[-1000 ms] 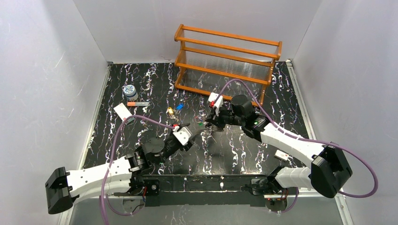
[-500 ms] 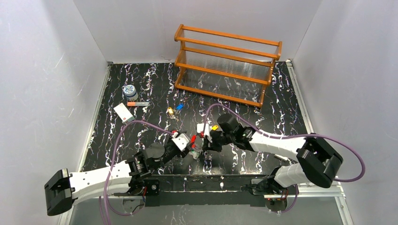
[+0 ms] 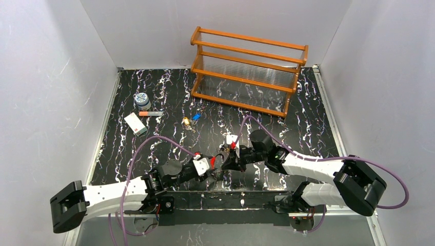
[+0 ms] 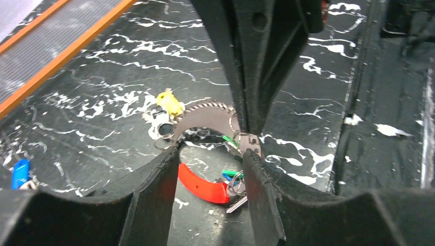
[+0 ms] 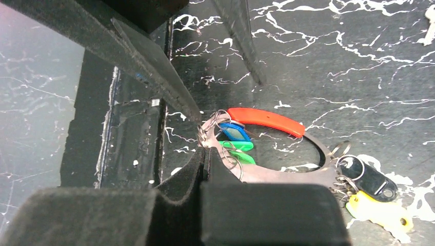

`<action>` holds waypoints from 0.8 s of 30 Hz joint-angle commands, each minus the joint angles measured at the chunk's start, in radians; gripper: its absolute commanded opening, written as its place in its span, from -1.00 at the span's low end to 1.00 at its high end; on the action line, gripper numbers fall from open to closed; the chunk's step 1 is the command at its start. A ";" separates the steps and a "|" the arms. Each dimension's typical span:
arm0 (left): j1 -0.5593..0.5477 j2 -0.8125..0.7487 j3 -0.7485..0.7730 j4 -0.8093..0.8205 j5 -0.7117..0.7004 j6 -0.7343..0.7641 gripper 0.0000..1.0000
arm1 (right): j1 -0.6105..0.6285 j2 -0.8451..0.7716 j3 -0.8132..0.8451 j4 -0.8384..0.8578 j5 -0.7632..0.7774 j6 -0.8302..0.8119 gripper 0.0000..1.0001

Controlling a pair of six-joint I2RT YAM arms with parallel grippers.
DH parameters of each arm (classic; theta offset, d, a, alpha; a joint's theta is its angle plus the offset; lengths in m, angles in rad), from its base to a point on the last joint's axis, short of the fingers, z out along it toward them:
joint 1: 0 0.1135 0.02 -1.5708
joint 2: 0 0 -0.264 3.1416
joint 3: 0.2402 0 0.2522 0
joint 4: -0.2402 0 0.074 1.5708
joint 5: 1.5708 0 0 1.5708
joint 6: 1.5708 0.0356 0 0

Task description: Put the keys on the keyring

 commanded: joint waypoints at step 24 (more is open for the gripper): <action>-0.004 0.142 0.018 0.130 0.174 -0.023 -0.57 | -0.010 -0.039 0.012 0.128 -0.078 0.120 -0.97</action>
